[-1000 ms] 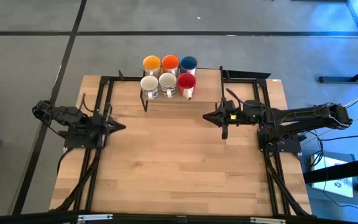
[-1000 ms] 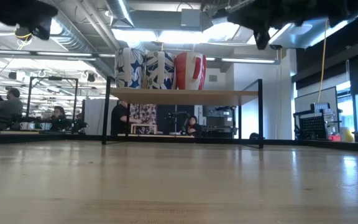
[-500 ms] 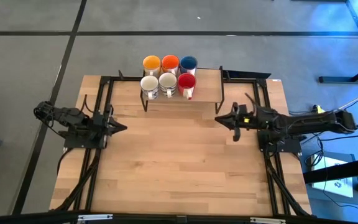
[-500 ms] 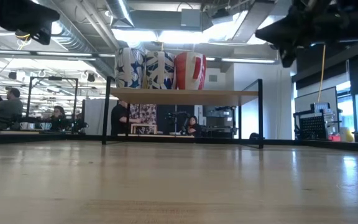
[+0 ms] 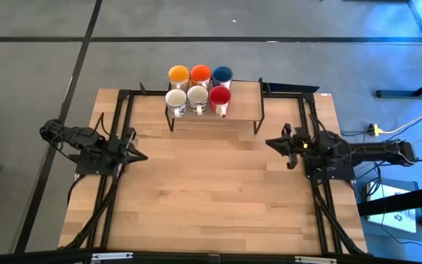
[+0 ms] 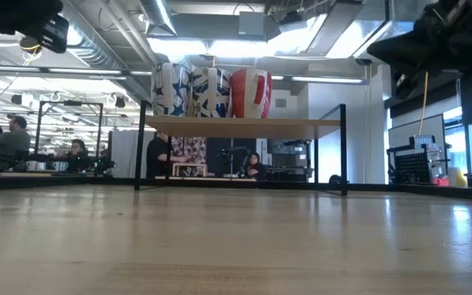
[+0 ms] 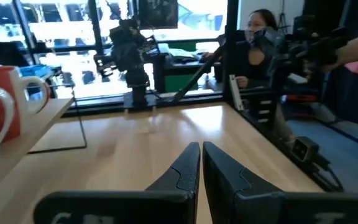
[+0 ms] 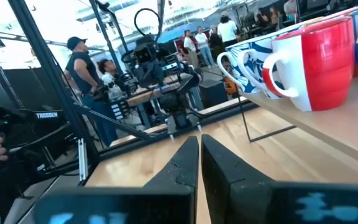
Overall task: Place coffee mugs
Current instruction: Return to Home Position
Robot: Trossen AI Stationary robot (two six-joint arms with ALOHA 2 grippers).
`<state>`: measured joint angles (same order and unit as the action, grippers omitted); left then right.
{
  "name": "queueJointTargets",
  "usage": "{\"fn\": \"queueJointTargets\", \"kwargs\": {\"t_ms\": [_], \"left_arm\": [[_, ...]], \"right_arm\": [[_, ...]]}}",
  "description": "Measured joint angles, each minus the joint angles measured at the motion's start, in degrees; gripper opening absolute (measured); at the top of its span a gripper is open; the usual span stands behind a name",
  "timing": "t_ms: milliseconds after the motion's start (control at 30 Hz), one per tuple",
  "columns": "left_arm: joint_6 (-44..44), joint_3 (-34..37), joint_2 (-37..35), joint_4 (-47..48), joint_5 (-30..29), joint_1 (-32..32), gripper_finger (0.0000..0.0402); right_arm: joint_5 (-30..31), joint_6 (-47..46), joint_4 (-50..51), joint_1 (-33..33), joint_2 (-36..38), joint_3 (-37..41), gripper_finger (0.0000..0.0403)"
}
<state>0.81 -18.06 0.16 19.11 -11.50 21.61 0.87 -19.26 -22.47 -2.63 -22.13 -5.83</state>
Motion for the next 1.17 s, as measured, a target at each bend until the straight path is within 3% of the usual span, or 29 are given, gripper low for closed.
{"fn": "queueJointTargets", "kwargs": {"t_ms": [333,667,1167], "left_arm": [[-1.78,9.53,-0.01,-10.1,-2.74,-0.02,0.0014],[-2.39,17.52,0.0,-21.7,-2.67,-0.08,0.0014],[-1.67,17.64,-0.02,-22.01,-2.5,-3.87,0.0014]], "right_arm": [[-1.17,0.24,-0.03,0.0,6.73,5.33,0.001],[-4.56,3.05,0.27,0.0,7.39,5.39,0.001],[-7.09,4.95,2.84,0.0,7.45,5.41,0.001]]}}
